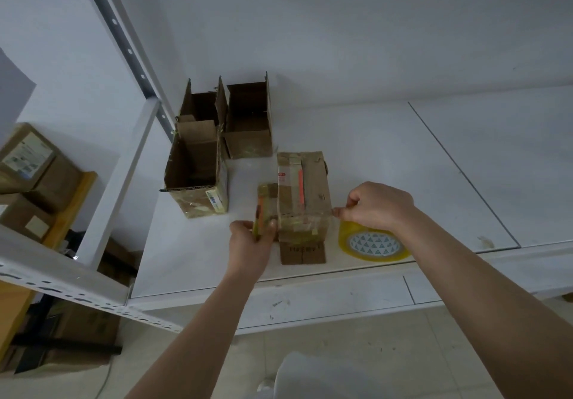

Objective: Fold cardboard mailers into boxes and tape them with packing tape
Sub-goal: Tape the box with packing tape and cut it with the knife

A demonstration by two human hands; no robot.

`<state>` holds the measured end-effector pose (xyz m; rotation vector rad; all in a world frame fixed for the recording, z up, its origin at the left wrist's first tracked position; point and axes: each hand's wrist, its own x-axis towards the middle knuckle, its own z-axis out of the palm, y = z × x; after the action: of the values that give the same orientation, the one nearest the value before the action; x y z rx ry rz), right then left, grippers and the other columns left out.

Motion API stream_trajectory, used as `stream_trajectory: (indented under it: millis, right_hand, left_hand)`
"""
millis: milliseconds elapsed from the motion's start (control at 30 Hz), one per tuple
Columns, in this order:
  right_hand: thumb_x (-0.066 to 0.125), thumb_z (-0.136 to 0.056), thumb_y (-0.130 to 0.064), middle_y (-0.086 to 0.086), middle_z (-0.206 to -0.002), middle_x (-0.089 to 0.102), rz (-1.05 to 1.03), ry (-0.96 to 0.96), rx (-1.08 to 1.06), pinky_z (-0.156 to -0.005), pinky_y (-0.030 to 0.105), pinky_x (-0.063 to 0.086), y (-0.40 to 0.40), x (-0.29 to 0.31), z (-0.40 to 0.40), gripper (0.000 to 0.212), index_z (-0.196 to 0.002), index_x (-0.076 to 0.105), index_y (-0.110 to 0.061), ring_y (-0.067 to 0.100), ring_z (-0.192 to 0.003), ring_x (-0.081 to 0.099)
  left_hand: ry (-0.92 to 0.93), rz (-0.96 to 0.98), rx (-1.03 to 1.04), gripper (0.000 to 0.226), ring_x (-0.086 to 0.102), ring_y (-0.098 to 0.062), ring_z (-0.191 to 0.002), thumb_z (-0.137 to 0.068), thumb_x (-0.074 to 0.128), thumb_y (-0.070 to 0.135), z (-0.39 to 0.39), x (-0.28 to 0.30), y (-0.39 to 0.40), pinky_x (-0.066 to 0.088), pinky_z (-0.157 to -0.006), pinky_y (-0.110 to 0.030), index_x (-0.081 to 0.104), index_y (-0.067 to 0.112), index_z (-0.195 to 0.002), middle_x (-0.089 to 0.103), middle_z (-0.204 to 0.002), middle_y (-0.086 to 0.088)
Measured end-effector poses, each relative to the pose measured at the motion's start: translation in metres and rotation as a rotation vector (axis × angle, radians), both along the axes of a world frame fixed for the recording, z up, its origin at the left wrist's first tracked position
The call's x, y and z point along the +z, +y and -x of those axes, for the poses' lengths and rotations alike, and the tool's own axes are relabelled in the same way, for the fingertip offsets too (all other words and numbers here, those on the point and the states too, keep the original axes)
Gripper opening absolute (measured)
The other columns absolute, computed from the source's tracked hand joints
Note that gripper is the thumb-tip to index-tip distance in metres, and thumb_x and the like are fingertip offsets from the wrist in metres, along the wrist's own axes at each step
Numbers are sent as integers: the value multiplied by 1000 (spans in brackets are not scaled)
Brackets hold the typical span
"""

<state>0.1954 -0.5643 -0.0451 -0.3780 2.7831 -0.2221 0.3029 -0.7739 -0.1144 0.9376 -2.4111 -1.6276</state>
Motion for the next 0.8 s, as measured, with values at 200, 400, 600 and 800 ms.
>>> stream_trajectory:
  millis: [200,400,600,800]
  right_hand:
    - [52,-80,-72,-14,-81,59,12,-32,-4,-57,25,33,1,4,-1,42,-84,65,-33,5,-74,53]
    - [57,-84,-63,-8,-88,64,122,-122,2,-70,31,46,8,9,0,37,-87,69,-28,9,-83,59]
    - [63,-90,-43,-5,-122,59,376,-273,-28,-81,26,44,30,11,0,24,-111,67,-33,9,-102,56]
    - [53,-86,-65,-11,-138,52,64,-171,26,-104,38,40,35,14,0,47,-125,60,-40,13,-124,50]
  left_hand:
    - [375,141,-354,28,49,0,-56,-103,33,38,20,92,-1,41,-53,-17,52,21,-90,54,-64,14]
    - [74,-41,-781,40,55,-10,-50,-104,35,32,59,104,40,48,-49,-19,55,9,-78,59,-58,1]
    - [136,101,-815,41,50,-10,-49,-103,39,36,68,66,31,44,-49,-21,56,17,-71,55,-48,10]
    - [125,179,-902,42,52,-6,-52,-102,37,41,65,65,28,43,-59,-24,56,21,-70,55,-51,15]
